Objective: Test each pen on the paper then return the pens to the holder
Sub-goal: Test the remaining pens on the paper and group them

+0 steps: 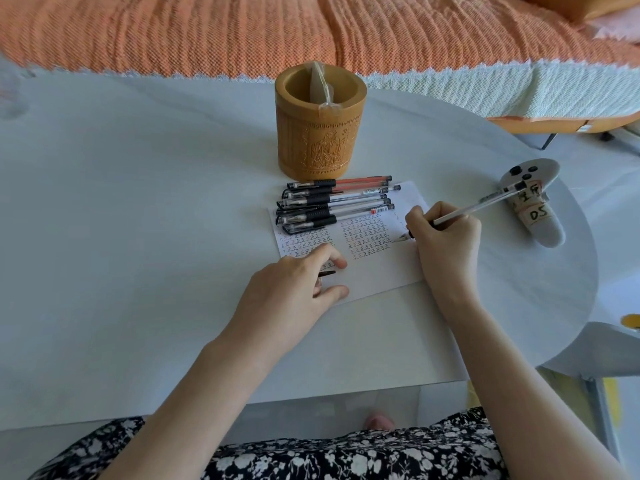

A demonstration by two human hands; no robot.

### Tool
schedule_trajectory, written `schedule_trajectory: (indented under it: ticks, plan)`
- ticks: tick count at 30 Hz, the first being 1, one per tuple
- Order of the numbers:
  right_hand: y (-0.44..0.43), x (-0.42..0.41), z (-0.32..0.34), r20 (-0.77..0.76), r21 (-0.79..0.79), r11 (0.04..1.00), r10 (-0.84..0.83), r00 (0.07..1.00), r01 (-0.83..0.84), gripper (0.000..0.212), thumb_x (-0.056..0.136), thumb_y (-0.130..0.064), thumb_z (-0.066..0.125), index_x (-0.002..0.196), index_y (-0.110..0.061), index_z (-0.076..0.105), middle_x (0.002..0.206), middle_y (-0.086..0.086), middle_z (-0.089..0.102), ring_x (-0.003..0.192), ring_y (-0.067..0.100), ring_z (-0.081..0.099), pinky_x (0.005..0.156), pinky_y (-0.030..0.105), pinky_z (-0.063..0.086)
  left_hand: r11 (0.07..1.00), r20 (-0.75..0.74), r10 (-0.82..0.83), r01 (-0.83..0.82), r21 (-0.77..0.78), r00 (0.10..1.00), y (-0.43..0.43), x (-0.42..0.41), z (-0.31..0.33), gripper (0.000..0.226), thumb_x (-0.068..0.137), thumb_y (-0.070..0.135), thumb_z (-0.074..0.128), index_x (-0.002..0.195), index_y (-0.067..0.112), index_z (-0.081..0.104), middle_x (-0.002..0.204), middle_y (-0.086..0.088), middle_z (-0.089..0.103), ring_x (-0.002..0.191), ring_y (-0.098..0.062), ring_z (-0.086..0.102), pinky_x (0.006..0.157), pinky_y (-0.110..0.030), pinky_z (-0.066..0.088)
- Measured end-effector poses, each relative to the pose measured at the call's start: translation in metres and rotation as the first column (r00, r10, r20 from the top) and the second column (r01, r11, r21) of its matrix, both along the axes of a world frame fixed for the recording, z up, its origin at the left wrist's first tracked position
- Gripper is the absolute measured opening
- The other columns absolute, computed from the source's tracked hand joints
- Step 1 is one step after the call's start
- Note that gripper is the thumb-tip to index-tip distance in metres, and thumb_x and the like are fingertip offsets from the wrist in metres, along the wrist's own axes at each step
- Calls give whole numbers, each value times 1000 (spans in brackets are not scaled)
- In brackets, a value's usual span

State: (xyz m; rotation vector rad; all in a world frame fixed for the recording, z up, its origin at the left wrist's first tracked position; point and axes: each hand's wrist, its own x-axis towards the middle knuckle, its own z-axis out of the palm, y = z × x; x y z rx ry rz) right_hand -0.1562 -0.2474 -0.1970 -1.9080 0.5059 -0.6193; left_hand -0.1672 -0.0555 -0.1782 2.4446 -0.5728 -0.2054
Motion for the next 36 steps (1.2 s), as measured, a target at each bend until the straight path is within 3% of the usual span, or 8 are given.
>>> schedule_trajectory:
  ticks: [10, 16, 27, 32, 36]
  plan:
    - [0, 1, -1, -3, -18, 1000, 23, 1000, -23, 37, 81, -10, 57, 58, 7, 33, 60, 15, 34, 60, 18, 30, 55, 29, 22, 1000, 20, -3, 3, -3, 1000, 0, 1, -2, 24, 85, 47, 58, 106, 40, 50, 73, 2, 64, 78, -11, 65, 63, -10, 39]
    - [1, 0, 1, -12, -46, 998, 35, 999, -36, 39, 81, -11, 57, 60, 10, 33, 66, 31, 34, 61, 18, 25, 55, 29, 18, 1000, 11, 4, -4, -6, 1000, 0, 1, -3, 23, 85, 46, 59, 105, 39, 50, 73, 3, 63, 80, -11, 64, 64, -10, 39]
    - [3, 0, 1, -27, -82, 997, 3, 1000, -5, 35, 80, -10, 56, 62, 7, 32, 63, 11, 24, 60, 15, 19, 54, 30, 12, 1000, 4, 12, -12, 10, 1000, -1, 1, -1, 24, 85, 48, 57, 106, 40, 49, 69, 11, 58, 81, -9, 63, 61, -8, 34]
    - [1, 1, 0, -14, -79, 997, 10, 1000, -11, 36, 81, -8, 56, 60, 9, 32, 62, 15, 27, 60, 18, 22, 54, 30, 15, 1000, 6, 4, -4, 29, 1000, -1, 1, -2, 24, 85, 49, 58, 106, 41, 49, 68, 12, 56, 81, -10, 63, 61, -20, 39]
    - [1, 1, 0, -6, -76, 997, 20, 1000, -20, 37, 81, -7, 56, 59, 9, 32, 61, 15, 28, 60, 18, 23, 53, 30, 16, 1000, 4, 11, -11, 28, 1000, 0, 1, -2, 24, 84, 48, 58, 105, 40, 49, 67, 11, 57, 79, -10, 63, 61, -9, 35]
